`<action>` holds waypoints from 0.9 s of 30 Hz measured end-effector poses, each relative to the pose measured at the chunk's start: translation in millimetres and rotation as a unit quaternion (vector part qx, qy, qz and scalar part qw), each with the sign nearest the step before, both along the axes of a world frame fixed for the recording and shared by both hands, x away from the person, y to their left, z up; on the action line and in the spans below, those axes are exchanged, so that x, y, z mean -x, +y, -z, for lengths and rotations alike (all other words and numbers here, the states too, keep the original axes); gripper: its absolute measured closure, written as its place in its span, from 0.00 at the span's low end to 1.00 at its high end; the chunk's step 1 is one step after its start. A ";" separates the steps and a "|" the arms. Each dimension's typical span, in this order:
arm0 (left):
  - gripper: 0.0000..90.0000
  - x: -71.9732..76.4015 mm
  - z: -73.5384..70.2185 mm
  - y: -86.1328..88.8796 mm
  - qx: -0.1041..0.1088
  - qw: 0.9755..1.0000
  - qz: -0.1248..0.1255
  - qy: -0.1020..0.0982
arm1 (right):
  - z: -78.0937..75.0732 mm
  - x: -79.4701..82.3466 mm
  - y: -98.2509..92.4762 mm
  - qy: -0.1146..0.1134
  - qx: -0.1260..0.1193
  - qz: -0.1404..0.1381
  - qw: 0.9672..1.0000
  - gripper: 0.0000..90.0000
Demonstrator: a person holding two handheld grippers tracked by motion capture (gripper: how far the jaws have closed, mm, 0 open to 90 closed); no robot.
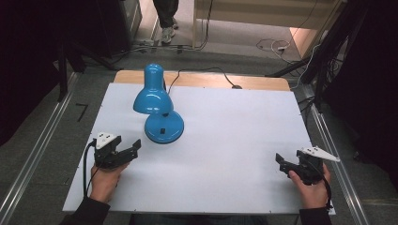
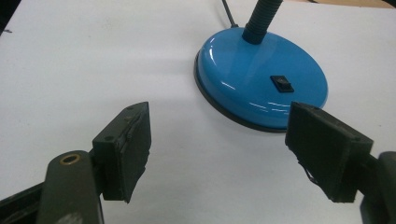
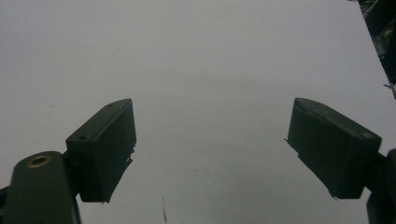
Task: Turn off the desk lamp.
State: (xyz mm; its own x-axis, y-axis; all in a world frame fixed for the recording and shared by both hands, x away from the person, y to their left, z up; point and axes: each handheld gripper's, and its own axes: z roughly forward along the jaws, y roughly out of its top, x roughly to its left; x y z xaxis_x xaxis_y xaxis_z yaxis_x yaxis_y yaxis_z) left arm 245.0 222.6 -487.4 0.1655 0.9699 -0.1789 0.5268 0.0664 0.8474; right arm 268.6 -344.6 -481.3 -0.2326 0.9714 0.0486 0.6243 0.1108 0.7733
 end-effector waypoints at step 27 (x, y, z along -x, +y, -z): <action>0.25 19.5 -0.5 11.0 0.003 1.000 -0.006 -0.005 | 0.4 0.0 0.4 0.002 0.000 0.000 1.000 0.16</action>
State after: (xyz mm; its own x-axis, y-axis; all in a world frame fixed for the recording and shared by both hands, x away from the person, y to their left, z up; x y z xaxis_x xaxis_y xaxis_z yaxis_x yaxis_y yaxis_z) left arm 225.5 233.6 -487.0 0.1564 0.9705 -0.1834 0.5180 0.0775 0.8519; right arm 268.6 -344.2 -481.7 -0.2326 0.9713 0.0505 0.6281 0.1103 0.7703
